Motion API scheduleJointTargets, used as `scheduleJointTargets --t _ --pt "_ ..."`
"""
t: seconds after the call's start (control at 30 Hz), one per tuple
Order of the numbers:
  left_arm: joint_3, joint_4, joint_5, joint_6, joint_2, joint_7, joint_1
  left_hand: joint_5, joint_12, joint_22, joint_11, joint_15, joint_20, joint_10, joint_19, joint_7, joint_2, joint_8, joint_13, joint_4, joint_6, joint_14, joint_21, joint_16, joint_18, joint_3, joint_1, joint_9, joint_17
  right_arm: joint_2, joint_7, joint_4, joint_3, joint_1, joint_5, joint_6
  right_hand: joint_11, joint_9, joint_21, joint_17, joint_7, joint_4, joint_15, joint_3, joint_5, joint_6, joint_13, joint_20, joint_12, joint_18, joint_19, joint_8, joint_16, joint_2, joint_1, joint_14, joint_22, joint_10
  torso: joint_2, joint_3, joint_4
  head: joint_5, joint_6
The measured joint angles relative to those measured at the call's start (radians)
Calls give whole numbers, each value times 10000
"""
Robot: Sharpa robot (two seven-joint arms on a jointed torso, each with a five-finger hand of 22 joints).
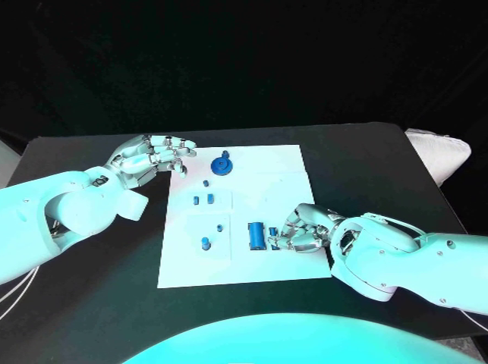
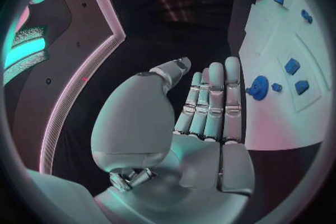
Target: Assemble the parts on the task board
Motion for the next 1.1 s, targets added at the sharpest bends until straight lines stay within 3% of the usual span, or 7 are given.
scheduleJointTargets --t 0.5,0.63,0.77,0.87,0.93,1.07,1.1 --pt "-7 -46 0 -2 1 -32 0 0 0 -11 0 0 37 0 38 0 0 0 1 -1 0 0 -39 0 -1 0 0 1 1 -220 229 -36 1 3 324 51 0 0 -1 -1 0 0 0 0 77 0 -2 -5 0 0 5 0 0 139 183 0 7 0 -2 1 -2 -12 28" --pt "-8 -50 0 -2 1 -34 0 0 0 -10 0 0 37 0 37 0 0 0 -3 28 0 0 -39 0 -1 -29 0 1 1 -308 312 -163 4 10 335 41 0 -15 -53 -2 0 -57 0 1 77 -1 -3 -5 0 1 5 0 0 24 452 0 7 0 -2 1 -1 -14 41" --pt "-9 -65 0 -6 9 -34 0 0 0 -10 0 0 37 0 37 0 0 0 -8 27 0 0 -39 0 -1 -28 0 1 1 -401 493 -280 8 79 474 -18 1 -38 -400 -2 120 -180 0 -65 51 -272 -3 -5 0 0 5 -40 -76 -201 1073 0 7 0 -5 1 -1 9 58" --pt "-10 -113 0 -18 37 -14 0 0 0 -10 0 0 37 0 37 0 0 0 -8 27 0 0 -38 0 -2 -28 0 1 1 -481 924 -428 15 269 938 -177 0 -38 -743 -3 185 -236 0 -11 76 -412 -3 -5 -185 0 5 -83 -150 -238 1470 0 6 0 -12 -3 0 14 96" --pt "-10 -152 1 -32 62 8 -1 0 0 -10 0 0 37 0 37 0 0 0 -8 27 0 0 -39 0 -1 -28 0 2 2 -509 1361 -576 28 400 1419 -319 110 -47 -1065 -3 253 -341 0 26 133 -632 -4 -5 -363 0 5 -200 -226 -257 1822 0 6 -2 -19 -10 0 15 131" --pt "-11 -276 16 -112 132 97 -2 0 0 -16 0 0 37 0 37 0 0 0 -7 27 0 0 -38 0 -1 -28 0 -8 2 -435 2653 -1099 31 655 2854 -624 226 -70 -2112 -3 427 -638 125 199 -161 -948 -4 105 -1192 220 5 -357 -471 -255 2480 -4 5 -4 -49 -34 -12 1 279" --pt "-11 -331 30 -167 167 141 -2 0 0 -21 0 0 37 0 37 0 0 0 -8 27 0 0 -38 0 -1 -28 0 -8 -1 -384 3024 -1287 31 719 3271 -679 293 -70 -2668 -3 488 -695 192 255 -261 -1028 -4 143 -1674 392 -33 -384 -643 -266 2621 2 5 -2 -56 -39 -12 -2 312"
